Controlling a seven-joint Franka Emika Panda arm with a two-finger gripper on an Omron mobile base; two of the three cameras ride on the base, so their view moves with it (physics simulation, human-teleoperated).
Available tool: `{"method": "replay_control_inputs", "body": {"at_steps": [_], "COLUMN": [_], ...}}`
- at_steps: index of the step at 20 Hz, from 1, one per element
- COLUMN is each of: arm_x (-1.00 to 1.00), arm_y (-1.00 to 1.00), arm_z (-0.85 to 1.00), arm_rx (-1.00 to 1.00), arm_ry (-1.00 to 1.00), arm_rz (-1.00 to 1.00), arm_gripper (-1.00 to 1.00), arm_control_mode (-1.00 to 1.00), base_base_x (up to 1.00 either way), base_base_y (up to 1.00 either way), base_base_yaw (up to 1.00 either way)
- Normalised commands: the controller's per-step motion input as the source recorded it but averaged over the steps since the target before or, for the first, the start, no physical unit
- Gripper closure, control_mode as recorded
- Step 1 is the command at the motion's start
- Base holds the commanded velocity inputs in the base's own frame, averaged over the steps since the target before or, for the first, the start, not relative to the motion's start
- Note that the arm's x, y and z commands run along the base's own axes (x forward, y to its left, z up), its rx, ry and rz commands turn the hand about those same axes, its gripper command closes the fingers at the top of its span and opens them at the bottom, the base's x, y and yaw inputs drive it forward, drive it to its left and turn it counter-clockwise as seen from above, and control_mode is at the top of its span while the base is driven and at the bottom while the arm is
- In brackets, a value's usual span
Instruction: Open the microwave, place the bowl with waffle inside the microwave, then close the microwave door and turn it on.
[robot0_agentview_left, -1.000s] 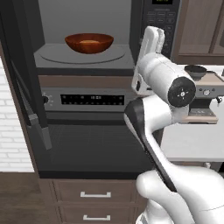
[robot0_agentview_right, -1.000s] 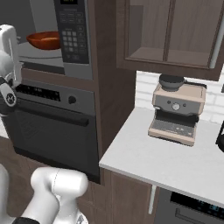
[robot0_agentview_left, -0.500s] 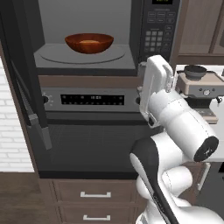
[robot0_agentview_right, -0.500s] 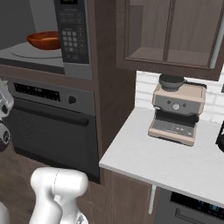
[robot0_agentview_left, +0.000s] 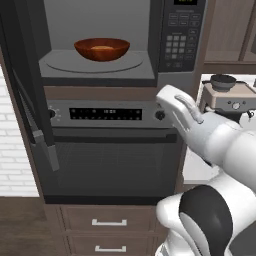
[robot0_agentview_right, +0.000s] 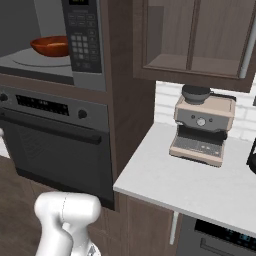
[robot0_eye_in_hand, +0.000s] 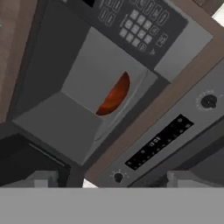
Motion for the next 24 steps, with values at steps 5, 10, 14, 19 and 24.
{"method": "replay_control_inputs", "body": {"at_steps": [5, 10, 14, 19, 24], "arm_x": [-0.01, 0.00, 0.00, -0.01, -0.14], "arm_y": [-0.02, 0.00, 0.00, 0.00, 0.20], "arm_z": [-0.71, -0.80, -0.76, -0.72, -0.68], "arm_rx": [-0.47, -0.37, -0.30, -0.24, -0.24], "arm_ry": [-0.01, -0.21, -0.32, -0.37, -0.36], "arm_rz": [-0.16, -0.15, -0.12, -0.07, -0.05], "arm_gripper": [-1.00, -1.00, -1.00, -1.00, -1.00], "arm_control_mode": [-1.00, -1.00, -1.00, -1.00, -1.00], "base_base_x": [0.00, 0.00, 0.00, 0.00, 0.00], "base_base_y": [0.00, 0.00, 0.00, 0.00, 0.00], "base_base_yaw": [0.00, 0.00, 0.00, 0.00, 0.00]}}
